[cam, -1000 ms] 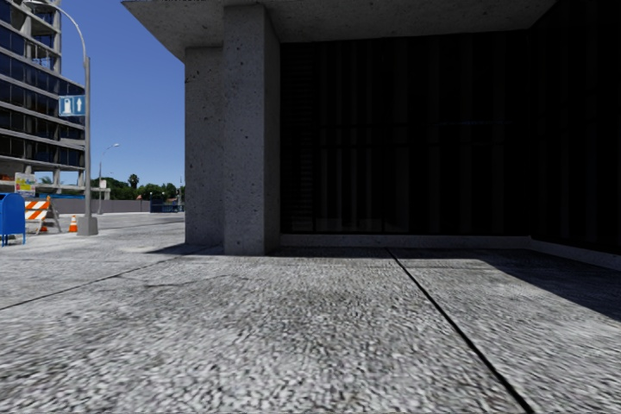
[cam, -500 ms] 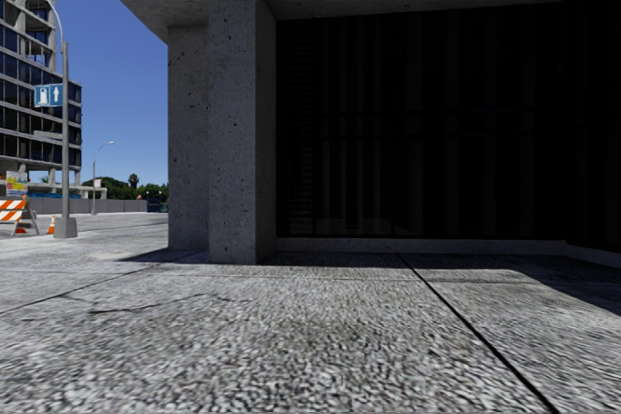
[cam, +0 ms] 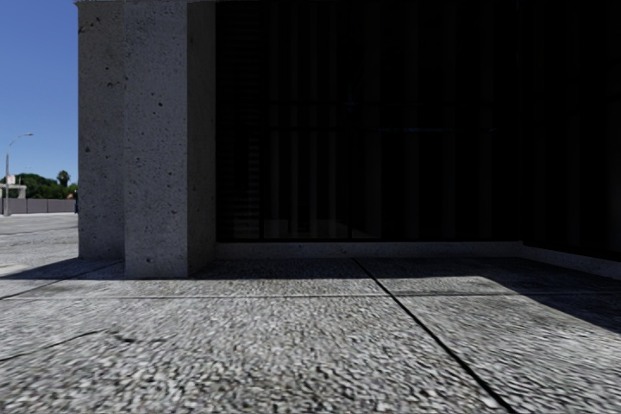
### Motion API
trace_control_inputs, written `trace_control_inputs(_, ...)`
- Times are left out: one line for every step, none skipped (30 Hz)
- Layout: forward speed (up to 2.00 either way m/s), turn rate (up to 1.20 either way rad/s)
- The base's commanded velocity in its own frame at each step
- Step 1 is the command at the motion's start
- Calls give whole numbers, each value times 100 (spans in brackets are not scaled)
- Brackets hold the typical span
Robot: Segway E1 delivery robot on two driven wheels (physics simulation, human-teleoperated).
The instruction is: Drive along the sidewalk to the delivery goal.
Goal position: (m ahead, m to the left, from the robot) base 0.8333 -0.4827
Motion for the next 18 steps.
trace_control_inputs(139,-2)
trace_control_inputs(138,-2)
trace_control_inputs(138,-2)
trace_control_inputs(134,-2)
trace_control_inputs(130,-2)
trace_control_inputs(128,-2)
trace_control_inputs(123,-2)
trace_control_inputs(123,-2)
trace_control_inputs(106,-2)
trace_control_inputs(82,-1)
trace_control_inputs(58,0)
trace_control_inputs(36,0)
trace_control_inputs(21,0)
trace_control_inputs(0,0)
trace_control_inputs(0,0)
trace_control_inputs(0,0)
trace_control_inputs(0,0)
trace_control_inputs(0,0)
